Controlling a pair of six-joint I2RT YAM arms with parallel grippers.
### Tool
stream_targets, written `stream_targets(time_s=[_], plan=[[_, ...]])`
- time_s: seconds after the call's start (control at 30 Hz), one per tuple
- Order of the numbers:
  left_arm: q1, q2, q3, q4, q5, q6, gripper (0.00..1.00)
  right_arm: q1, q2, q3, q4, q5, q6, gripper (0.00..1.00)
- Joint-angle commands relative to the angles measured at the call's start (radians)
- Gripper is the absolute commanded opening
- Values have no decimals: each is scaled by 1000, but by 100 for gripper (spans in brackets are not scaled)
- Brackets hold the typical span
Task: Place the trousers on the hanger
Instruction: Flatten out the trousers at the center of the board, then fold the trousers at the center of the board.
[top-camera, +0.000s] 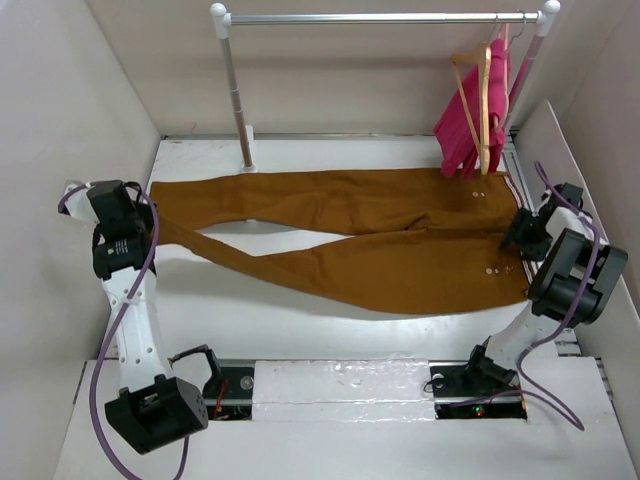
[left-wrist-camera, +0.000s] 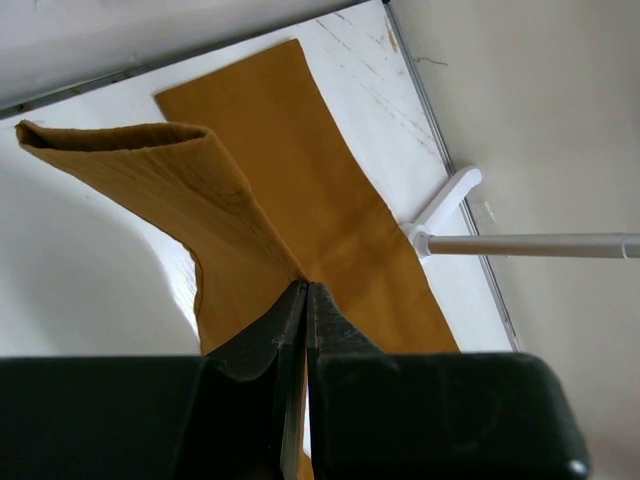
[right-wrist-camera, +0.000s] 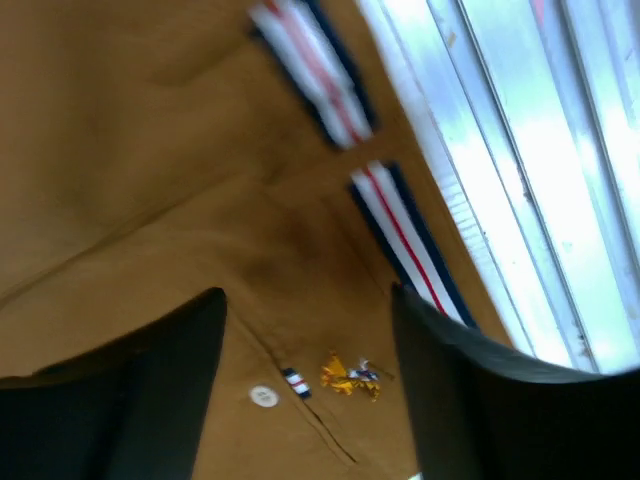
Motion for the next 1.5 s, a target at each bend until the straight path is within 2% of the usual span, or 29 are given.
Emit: stream_targets(time_s=[0.0, 0.07, 0.1, 0.2, 0.27, 0.33, 0.47, 0.93, 1.03, 1.07, 1.1, 1.13, 1.23, 1.37, 1.47], plan=[[7, -33, -3, 39, -20, 5, 0, 11, -153, 29, 56, -65, -34, 75], [7, -30, -2, 46, -1, 0, 0, 2, -260, -91, 98, -46, 30, 92], [7, -24, -3, 50, 9, -1, 0, 2, -361, -137, 109, -23, 48, 94], [-3, -13, 3, 67, 39, -9, 0, -40, -512, -307, 90, 49, 111, 92], [-3, -6, 6, 70, 41, -12, 0, -105, -571, -428, 49, 70, 154, 86], [-14, 5, 11, 70, 42, -12, 0, -121, -627, -481, 20, 116, 177, 81], [-34, 20, 29, 64, 33, -7, 0, -207, -643, -570, 39, 87, 194, 79], [-34, 33, -8, 75, 16, -4, 0, -247, -485, -507, 99, 117, 200, 76], [-34, 30, -12, 73, -2, 3, 0, -256, -439, -504, 138, 118, 191, 68], [-34, 28, -12, 70, -17, 5, 0, -256, -416, -495, 150, 115, 174, 57], [-34, 27, -12, 69, -25, 8, 0, -256, -416, -487, 150, 109, 174, 57], [-34, 27, -12, 66, -33, 8, 0, -256, -405, -484, 164, 100, 161, 40], [-34, 25, -11, 55, -86, 23, 0, -256, -420, -453, 153, 104, 114, 0], [-34, 40, 3, 27, -163, 28, 0, -215, -506, -378, 55, 155, 96, 0], [-34, 99, 41, -28, -203, 6, 0, -161, -577, -318, 60, 152, 131, 0]])
